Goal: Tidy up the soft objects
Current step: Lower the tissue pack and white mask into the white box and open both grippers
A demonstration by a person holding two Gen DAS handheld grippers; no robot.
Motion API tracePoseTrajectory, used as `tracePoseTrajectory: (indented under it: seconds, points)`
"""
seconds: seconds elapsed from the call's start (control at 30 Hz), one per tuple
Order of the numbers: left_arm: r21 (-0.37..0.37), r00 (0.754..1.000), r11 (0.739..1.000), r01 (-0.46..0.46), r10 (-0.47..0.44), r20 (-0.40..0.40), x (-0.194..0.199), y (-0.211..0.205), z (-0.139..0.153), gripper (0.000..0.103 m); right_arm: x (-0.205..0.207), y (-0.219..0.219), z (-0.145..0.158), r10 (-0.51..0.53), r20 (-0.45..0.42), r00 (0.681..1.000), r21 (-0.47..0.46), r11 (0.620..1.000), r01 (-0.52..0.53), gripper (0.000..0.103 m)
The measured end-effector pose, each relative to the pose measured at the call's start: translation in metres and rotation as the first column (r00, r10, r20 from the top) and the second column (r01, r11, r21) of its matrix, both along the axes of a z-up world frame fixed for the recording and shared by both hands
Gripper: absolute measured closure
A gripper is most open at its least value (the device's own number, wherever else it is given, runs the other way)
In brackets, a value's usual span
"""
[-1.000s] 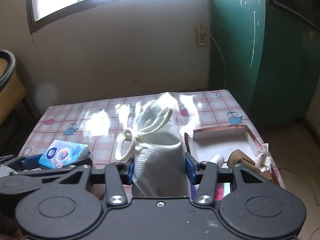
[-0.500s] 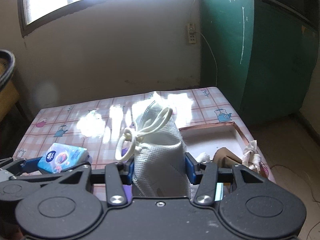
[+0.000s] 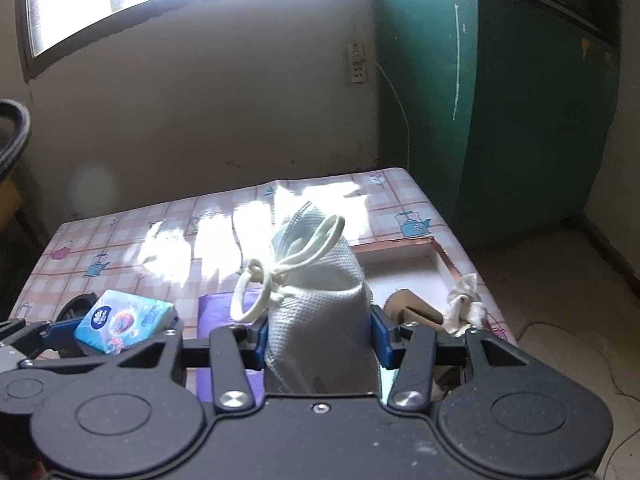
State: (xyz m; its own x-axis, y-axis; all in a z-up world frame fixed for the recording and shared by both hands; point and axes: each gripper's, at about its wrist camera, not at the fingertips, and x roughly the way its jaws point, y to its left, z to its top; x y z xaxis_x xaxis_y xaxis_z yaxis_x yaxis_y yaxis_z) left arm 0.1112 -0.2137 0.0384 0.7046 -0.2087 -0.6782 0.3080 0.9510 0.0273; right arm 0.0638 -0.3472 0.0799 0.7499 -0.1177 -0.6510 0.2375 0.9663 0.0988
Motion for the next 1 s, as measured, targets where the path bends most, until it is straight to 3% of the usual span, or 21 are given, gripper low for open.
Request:
tracePoseTrajectory:
  seconds: [0.8,1.0]
  points:
    - [-0.012,0.992,0.992,0.122,-0.122,-0.02,0.007,-0.056,-0.021,0.026,-0.005,-0.055,-0.011,-0.046,-0.03,0.998,0.015,0.999,0.046,0.044]
    - [-0.016,0.985,0.985,0.171,-0.171,-0.016,0.01,-0.073,-0.027,0.03,0.001,-0.071,-0.016,-0.04,-0.041,0.998,0.025,0.999,0.041,0.042]
